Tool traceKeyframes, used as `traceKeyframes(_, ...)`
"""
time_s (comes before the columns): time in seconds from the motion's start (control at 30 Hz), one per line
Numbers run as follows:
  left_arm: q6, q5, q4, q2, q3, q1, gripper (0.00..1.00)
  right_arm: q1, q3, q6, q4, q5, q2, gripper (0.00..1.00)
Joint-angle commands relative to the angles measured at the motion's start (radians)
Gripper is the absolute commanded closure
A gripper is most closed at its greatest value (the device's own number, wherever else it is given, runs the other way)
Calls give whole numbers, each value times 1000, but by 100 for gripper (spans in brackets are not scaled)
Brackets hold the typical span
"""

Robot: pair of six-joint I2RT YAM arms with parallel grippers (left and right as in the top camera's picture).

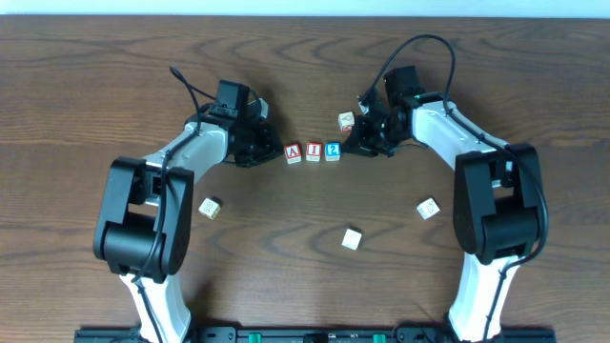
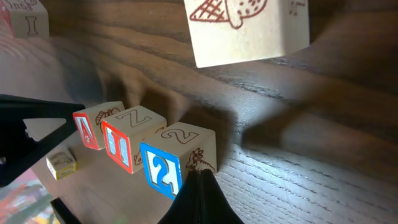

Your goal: Spell out Ai2

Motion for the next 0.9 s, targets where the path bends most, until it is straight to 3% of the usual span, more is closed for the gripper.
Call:
traceKeyframes(0.0,-5,3,9,13,-8,-13,94,18,-6,18,2,-1,14,99)
traceKeyframes(0.87,-21,12,72,38,-8,-16,94,26,-6,18,18,-9,14,99)
